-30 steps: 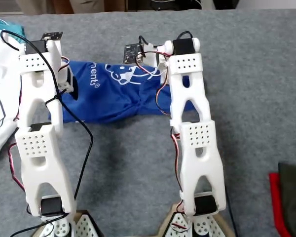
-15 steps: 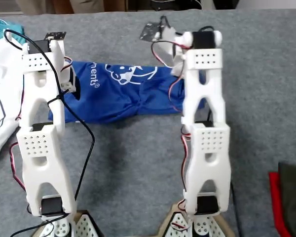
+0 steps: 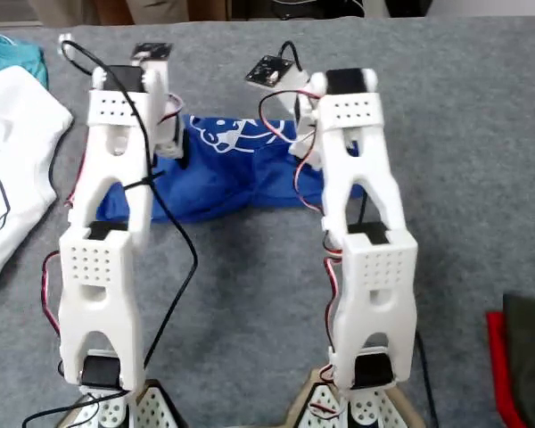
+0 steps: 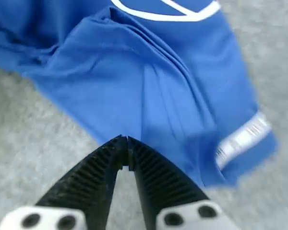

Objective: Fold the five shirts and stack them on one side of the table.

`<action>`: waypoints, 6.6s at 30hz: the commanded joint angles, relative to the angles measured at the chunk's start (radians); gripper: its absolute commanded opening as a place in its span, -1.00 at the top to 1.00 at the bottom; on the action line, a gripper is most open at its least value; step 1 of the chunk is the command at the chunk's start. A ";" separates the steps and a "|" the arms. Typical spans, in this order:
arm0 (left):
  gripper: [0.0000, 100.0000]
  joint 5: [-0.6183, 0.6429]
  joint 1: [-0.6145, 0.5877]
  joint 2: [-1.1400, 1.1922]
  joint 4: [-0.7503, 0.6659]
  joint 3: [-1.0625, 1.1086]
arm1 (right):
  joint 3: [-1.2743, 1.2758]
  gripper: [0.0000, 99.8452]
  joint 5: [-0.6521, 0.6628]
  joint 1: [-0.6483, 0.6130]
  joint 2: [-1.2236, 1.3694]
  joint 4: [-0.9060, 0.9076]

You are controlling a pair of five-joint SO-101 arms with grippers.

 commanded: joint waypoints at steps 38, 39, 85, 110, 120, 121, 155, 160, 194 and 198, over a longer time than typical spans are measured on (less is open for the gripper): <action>0.40 -0.233 -0.301 0.242 -0.186 -0.158 | -0.901 0.98 -0.029 0.002 0.200 0.199; 0.40 -0.233 -0.310 0.249 -0.201 -0.158 | -0.901 0.98 -0.029 0.002 0.200 0.199; 0.96 -0.334 0.057 0.390 -0.005 -0.726 | -0.923 0.98 -0.020 0.156 0.058 0.195; 0.96 -0.278 0.559 0.248 -0.359 -0.559 | -0.923 0.98 0.279 0.624 -0.097 0.170; 0.96 -0.276 0.578 0.248 -0.563 -0.416 | -0.923 0.98 0.281 0.624 -0.093 0.166; 0.96 -0.275 0.580 0.248 -0.578 -0.416 | -0.923 0.98 0.282 0.624 -0.093 0.166; 0.76 0.034 0.299 0.305 -0.624 -0.463 | -0.891 0.98 0.299 0.487 -0.048 0.193; 0.94 0.034 0.275 0.348 -0.672 -0.364 | -0.874 0.98 0.092 0.302 0.018 0.199; 0.73 0.063 0.133 0.435 -0.546 -0.500 | -0.177 0.58 -0.437 -0.005 -0.136 0.023; 0.36 0.384 0.051 0.424 -0.391 -0.666 | -0.179 0.58 -0.568 -0.024 -0.137 -0.014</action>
